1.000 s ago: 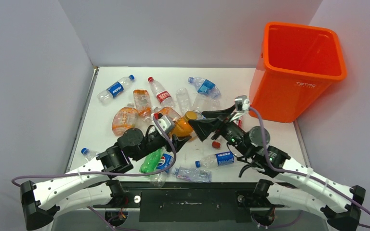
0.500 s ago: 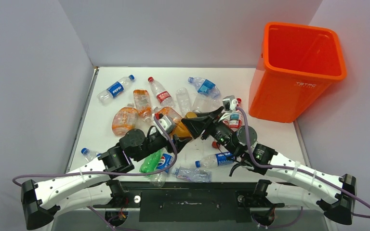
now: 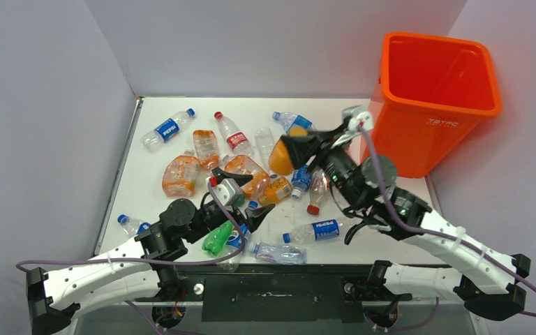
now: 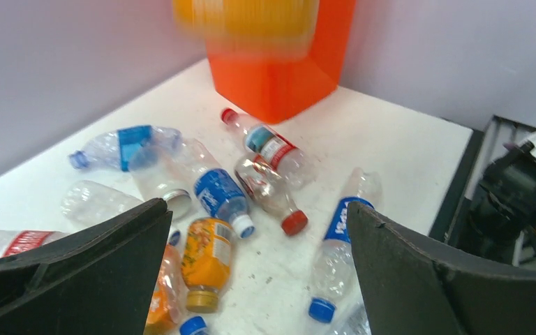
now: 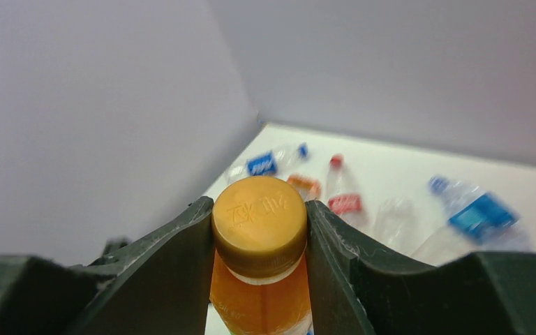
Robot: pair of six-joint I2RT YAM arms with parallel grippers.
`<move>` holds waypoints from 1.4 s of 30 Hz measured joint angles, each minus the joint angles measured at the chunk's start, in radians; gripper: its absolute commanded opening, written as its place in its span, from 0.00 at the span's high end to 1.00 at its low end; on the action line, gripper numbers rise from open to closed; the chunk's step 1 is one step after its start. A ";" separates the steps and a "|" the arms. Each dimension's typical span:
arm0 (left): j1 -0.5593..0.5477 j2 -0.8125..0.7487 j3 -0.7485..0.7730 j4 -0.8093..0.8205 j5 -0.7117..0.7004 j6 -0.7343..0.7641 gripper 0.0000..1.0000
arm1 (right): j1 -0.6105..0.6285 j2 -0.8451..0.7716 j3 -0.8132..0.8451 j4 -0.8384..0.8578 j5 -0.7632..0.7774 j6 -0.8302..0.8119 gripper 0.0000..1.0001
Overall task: Put the plastic bottles in the bin
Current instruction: Place the plastic bottle in the trash bin.
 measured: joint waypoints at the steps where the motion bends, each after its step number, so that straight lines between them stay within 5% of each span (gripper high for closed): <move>1: 0.000 -0.012 -0.002 0.008 -0.016 0.010 0.04 | 0.000 0.018 0.089 -0.042 0.046 -0.034 0.95; 6: 0.000 -0.040 -0.005 0.056 -0.114 0.050 0.04 | -0.005 0.099 0.433 -0.037 0.415 -0.255 0.95; 12: -0.004 -0.031 -0.005 0.055 -0.257 0.081 0.04 | -0.184 0.149 0.422 0.357 0.751 -0.624 0.95; 18: -0.005 -0.040 -0.005 0.057 -0.368 0.100 0.04 | -0.513 0.296 0.444 0.497 0.813 -0.662 0.95; 26: -0.005 -0.041 -0.005 0.061 -0.400 0.101 0.04 | -0.843 0.538 0.642 0.423 0.772 -0.489 0.95; 27: -0.006 -0.040 -0.005 0.061 -0.400 0.101 0.04 | -0.871 0.557 0.662 0.403 0.761 -0.464 0.88; 30: -0.006 -0.040 -0.005 0.061 -0.402 0.107 0.04 | -0.954 0.606 0.720 0.306 0.698 -0.354 0.28; 32: -0.006 -0.040 -0.005 0.061 -0.404 0.112 0.04 | -1.008 0.634 0.750 0.238 0.635 -0.265 0.09; 36: -0.006 -0.028 -0.005 0.060 -0.404 0.125 0.04 | -1.053 0.681 0.798 0.125 0.536 -0.157 0.00; 42: -0.006 -0.005 -0.005 0.053 -0.407 0.128 0.04 | -0.944 0.700 0.863 0.048 0.468 -0.113 0.08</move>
